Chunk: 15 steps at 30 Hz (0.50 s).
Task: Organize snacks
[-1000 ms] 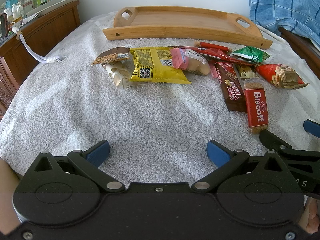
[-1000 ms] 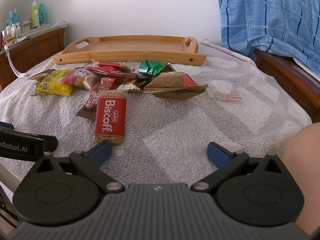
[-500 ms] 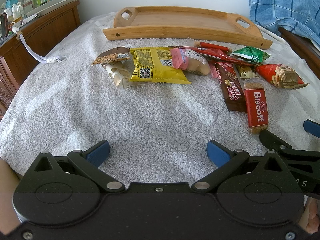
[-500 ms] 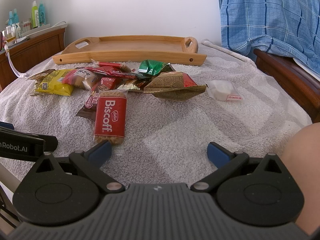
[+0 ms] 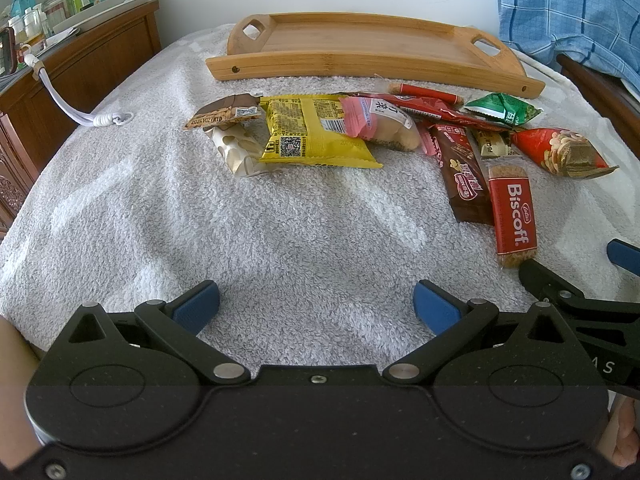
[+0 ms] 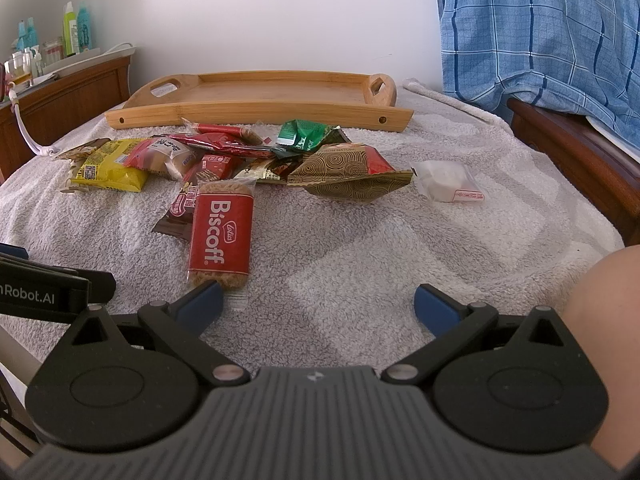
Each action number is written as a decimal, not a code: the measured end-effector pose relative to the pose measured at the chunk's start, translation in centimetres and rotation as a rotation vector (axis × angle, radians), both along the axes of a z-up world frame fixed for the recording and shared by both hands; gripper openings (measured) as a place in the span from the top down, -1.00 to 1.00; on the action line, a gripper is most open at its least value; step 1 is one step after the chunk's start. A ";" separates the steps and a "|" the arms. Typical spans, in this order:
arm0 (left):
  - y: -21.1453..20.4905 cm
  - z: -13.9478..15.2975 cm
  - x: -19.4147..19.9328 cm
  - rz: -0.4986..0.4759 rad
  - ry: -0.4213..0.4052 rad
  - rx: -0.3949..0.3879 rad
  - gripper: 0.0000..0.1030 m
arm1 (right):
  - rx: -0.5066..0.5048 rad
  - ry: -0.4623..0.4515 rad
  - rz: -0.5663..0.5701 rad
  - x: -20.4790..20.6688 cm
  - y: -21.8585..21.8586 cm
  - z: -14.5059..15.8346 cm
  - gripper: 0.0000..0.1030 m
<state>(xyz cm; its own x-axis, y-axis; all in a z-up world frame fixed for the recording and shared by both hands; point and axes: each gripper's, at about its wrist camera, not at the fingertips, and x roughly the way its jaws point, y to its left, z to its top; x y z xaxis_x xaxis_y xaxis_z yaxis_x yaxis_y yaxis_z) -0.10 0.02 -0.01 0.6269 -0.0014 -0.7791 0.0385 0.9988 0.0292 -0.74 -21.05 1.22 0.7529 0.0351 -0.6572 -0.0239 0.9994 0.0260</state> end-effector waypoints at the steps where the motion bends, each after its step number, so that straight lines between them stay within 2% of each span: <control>1: 0.0 0.0 0.0 0.000 0.000 0.000 -1.00 | 0.000 0.000 0.000 0.0 0.0 0.0 -1.00; 15: 0.0 0.5 0.0 0.021 0.004 0.004 -1.00 | -0.008 -0.005 -0.006 0.0 -0.1 -0.3 -1.00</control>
<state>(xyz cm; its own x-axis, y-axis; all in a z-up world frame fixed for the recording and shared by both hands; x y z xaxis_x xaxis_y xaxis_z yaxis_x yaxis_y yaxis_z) -0.06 -0.02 0.47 0.6238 0.0151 -0.7814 0.0172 0.9993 0.0330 -0.77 -21.13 0.91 0.7561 0.0251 -0.6540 -0.0179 0.9997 0.0177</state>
